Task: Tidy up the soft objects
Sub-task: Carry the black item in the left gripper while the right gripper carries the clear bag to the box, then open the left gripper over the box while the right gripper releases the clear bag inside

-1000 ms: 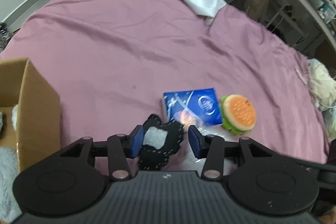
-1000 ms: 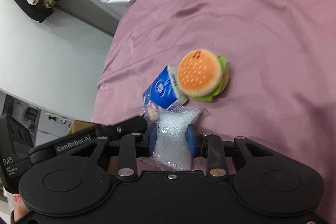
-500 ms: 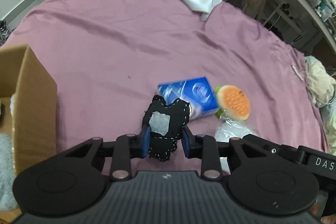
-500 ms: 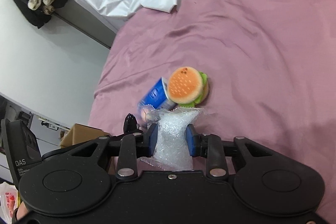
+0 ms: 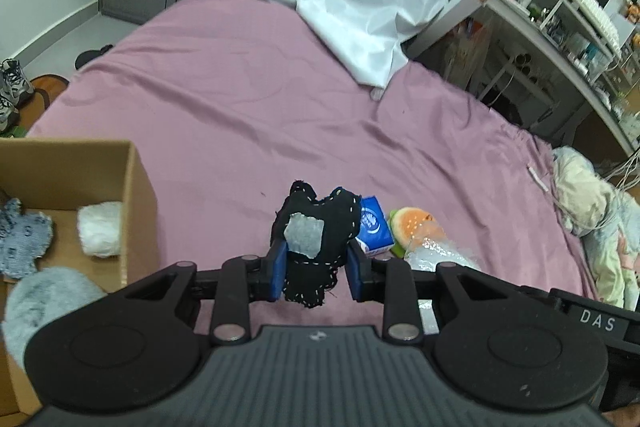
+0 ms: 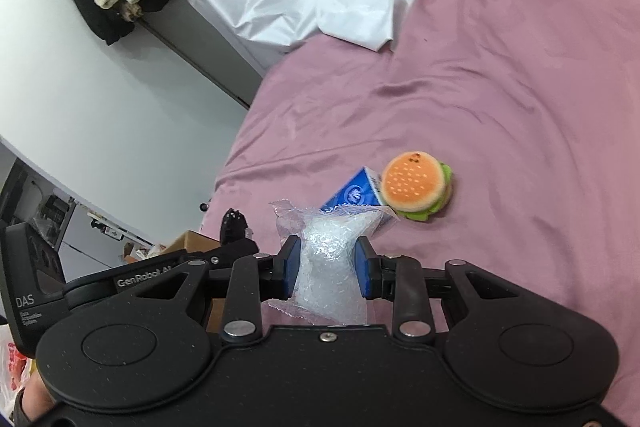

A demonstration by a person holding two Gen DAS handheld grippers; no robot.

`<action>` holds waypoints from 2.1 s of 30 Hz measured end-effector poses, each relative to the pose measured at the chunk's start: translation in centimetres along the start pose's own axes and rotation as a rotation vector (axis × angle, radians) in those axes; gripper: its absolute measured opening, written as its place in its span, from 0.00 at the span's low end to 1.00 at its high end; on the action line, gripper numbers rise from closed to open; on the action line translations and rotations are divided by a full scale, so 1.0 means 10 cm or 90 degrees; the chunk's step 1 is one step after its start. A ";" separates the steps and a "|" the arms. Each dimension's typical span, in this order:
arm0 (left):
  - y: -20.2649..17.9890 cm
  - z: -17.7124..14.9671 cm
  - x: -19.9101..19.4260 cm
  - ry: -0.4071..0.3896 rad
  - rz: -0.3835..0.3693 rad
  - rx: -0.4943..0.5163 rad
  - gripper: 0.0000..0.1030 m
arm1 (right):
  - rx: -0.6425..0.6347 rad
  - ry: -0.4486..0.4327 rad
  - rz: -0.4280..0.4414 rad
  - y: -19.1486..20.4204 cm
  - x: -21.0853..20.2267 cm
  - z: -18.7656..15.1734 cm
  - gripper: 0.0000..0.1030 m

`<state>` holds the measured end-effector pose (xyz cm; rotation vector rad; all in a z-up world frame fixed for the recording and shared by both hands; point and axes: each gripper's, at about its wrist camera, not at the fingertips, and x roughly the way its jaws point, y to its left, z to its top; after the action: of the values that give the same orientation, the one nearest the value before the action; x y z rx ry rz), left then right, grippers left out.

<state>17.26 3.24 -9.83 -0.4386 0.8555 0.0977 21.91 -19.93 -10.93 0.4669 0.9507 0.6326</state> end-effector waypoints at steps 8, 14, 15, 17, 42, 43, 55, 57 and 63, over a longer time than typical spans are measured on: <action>0.10 0.02 -0.31 -0.041 -0.018 -0.006 0.29 | -0.041 -0.034 0.029 0.28 -0.10 -0.04 0.28; 0.19 0.01 -0.55 -0.073 -0.032 -0.001 0.29 | -0.059 -0.043 0.046 0.47 -0.12 -0.11 0.28; 0.22 0.00 -0.58 -0.077 -0.032 -0.003 0.29 | -0.063 -0.045 0.050 0.50 -0.13 -0.13 0.28; 0.27 -0.01 -0.65 -0.082 -0.034 -0.007 0.29 | -0.074 -0.049 0.056 0.58 -0.14 -0.15 0.28; 1.08 -0.25 -1.31 -0.113 0.016 -0.053 0.29 | -0.123 -0.039 0.111 1.24 0.07 -0.52 0.28; 1.10 -0.26 -1.33 -0.114 0.020 -0.055 0.29 | -0.124 -0.038 0.115 1.27 0.07 -0.53 0.28; 1.32 -0.40 -1.42 -0.104 0.049 -0.077 0.29 | -0.141 -0.019 0.135 1.47 0.13 -0.63 0.28; 1.35 -0.42 -1.40 -0.100 0.055 -0.081 0.29 | -0.144 -0.018 0.134 1.49 0.13 -0.64 0.28; 1.41 -0.41 -1.36 -0.096 0.109 -0.084 0.39 | -0.147 -0.009 0.133 1.49 0.17 -0.66 0.28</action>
<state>1.79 15.56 -6.70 -0.4747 0.7395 0.3418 12.69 -7.31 -5.98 0.3664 0.8089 0.9156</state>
